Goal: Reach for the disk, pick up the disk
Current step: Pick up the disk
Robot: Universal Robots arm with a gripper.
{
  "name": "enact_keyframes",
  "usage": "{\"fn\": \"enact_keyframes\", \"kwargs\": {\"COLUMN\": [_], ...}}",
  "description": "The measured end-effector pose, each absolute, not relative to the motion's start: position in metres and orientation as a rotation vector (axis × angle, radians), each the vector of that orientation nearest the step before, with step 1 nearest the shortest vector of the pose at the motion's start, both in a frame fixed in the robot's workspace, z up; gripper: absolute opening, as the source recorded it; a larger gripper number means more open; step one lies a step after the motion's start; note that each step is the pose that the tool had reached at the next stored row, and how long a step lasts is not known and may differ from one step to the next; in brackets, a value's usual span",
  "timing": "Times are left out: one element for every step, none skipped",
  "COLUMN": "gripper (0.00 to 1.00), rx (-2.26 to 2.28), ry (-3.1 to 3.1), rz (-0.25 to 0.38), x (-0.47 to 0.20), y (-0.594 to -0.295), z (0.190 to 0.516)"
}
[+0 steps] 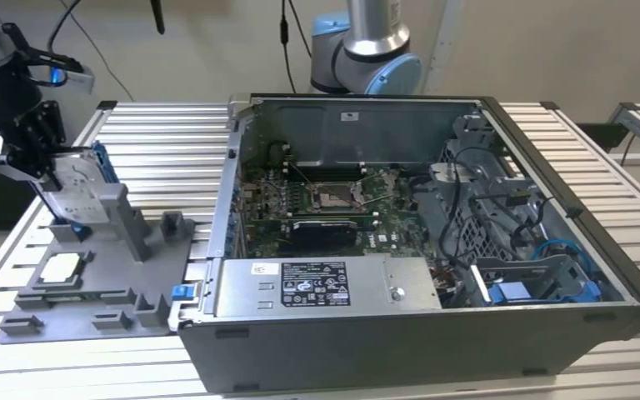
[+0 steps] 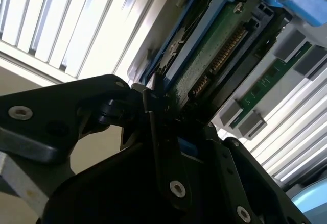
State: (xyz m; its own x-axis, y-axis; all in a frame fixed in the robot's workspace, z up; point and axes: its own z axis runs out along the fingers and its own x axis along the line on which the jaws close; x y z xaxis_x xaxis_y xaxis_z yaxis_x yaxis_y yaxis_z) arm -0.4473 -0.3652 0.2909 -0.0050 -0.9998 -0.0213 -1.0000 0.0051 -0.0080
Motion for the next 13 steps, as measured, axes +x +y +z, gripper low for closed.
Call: {"fn": "enact_keyframes", "kwargs": {"gripper": [0.00, 0.00, 0.00, 0.00, 0.00, 0.00, 0.00, 0.00, 0.00, 0.00, 0.00, 0.00, 0.00], "rx": [-2.201, -2.201, -2.201, -2.201, -2.201, -2.201, -2.201, -2.201, -2.201, -2.201, -2.201, -2.201, -2.201], "ry": [2.212, 2.212, 2.212, 2.212, 2.212, 2.212, 2.212, 2.212, 2.212, 2.212, 2.212, 2.212, 2.212], "rz": [0.015, 0.015, 0.015, 0.015, 0.015, 0.015, 0.015, 0.015, 0.015, 0.015, 0.015, 0.015, 0.015], "x": [-0.447, -0.447, -0.447, -0.447, -0.447, -0.447, -0.447, -0.447, -0.447, -0.447, -0.447, -0.447, -0.447], "y": [-0.365, -0.365, -0.365, -0.365, -0.365, -0.365, -0.365, -0.365, -0.365, -0.365, -0.365, -0.365, -0.365], "z": [0.292, 0.293, 0.294, 0.295, 0.296, 0.296, 0.297, 0.298, 0.299, 0.300, 0.301, 0.302, 0.303]}}
